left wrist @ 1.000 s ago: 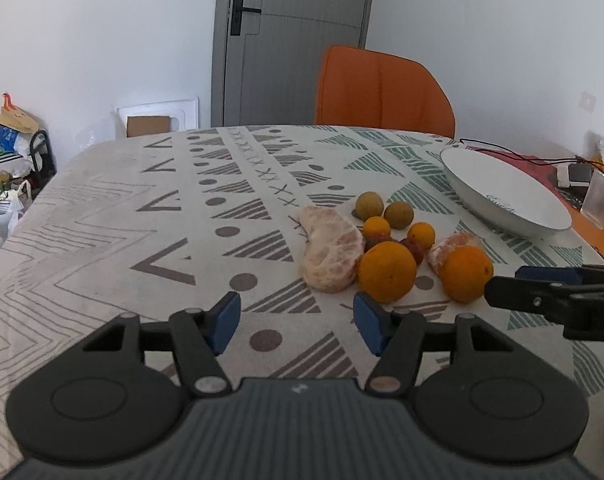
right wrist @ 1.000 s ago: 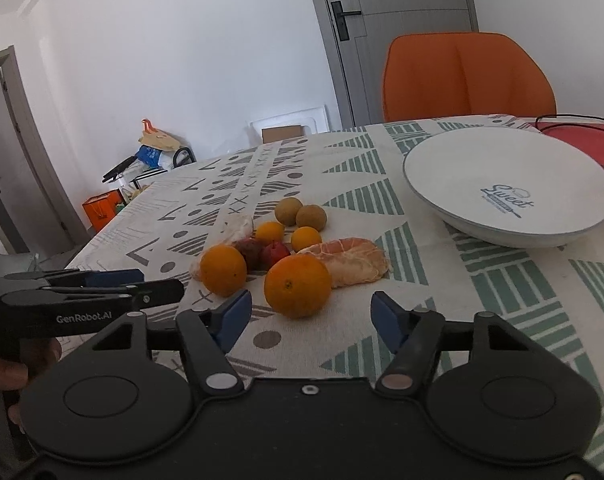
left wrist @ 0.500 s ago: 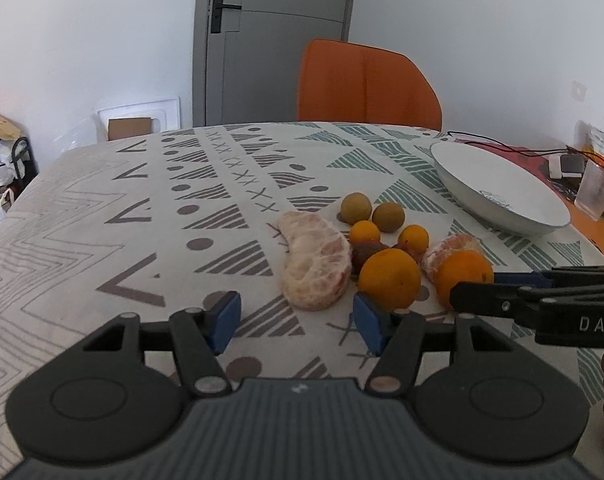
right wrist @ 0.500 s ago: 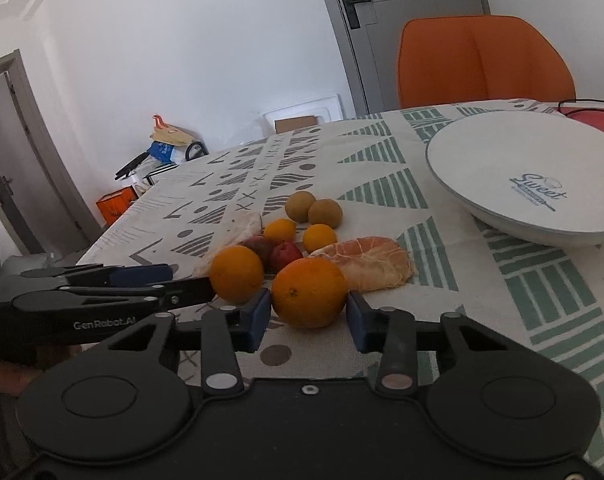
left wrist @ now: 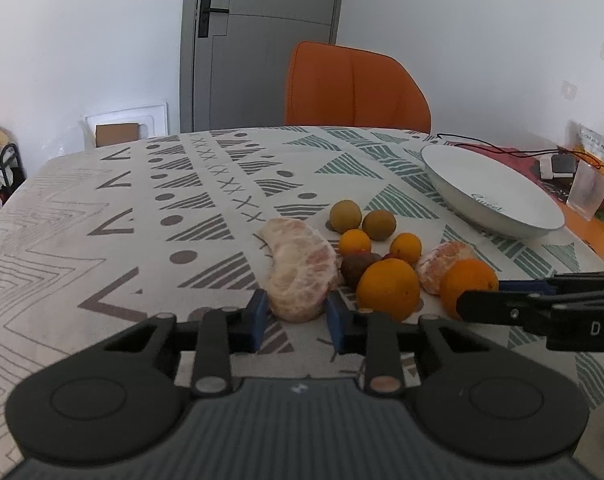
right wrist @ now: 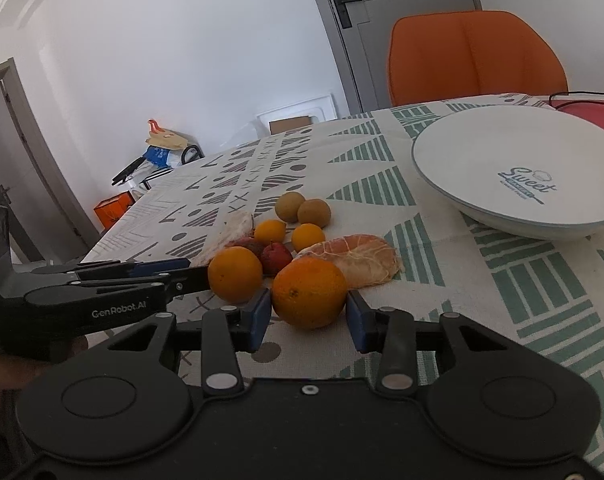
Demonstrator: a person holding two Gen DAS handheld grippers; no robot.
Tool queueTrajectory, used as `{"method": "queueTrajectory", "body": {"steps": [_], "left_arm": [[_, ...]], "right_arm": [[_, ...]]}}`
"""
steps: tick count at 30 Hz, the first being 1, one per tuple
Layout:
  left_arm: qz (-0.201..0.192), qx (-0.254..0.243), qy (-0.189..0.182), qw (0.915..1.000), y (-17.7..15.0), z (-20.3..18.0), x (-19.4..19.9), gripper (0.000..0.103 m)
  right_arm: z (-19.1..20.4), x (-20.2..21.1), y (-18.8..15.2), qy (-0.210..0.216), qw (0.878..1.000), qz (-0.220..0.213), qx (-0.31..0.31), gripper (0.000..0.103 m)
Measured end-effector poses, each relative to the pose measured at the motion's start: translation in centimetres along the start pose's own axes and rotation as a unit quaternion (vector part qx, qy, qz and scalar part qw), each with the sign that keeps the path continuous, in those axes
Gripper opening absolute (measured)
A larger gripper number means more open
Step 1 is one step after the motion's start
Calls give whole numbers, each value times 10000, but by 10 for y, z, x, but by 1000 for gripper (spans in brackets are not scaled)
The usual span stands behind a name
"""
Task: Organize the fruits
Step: 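Lift and carry peeled segment in left gripper while right carries orange to plate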
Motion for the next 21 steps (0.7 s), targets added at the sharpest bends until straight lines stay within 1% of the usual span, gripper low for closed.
{"method": "queueTrajectory", "body": {"steps": [7,17,20,21], "left_arm": [[74,22,-2,10000,-8,-3,14,28],[161,60,96,9998,-21,-3,40,28],[163,84,119,9998,-24,-1,44,29],[158,87,162,9997,-24,-1,45,32]], "right_arm": [[-3,8,-4,-52,10000,-45,-54,39],[-5,19,-11,-140,9998,-99,-63,39],[-5,22,-12,-183,9998,-102,-25,39],[-6,22,-13,-185,9998,-101,-20,39]]}}
Point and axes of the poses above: each gripper's, at about its wrist camera, not at the fingertips, and x roughly against the way its jaws point, z to its left, y to its top, the point moved 1 cm from there along -x, roughly the way its jaws point, and after that the axes turned 2 degrees about -z, right-handed, at the moved point
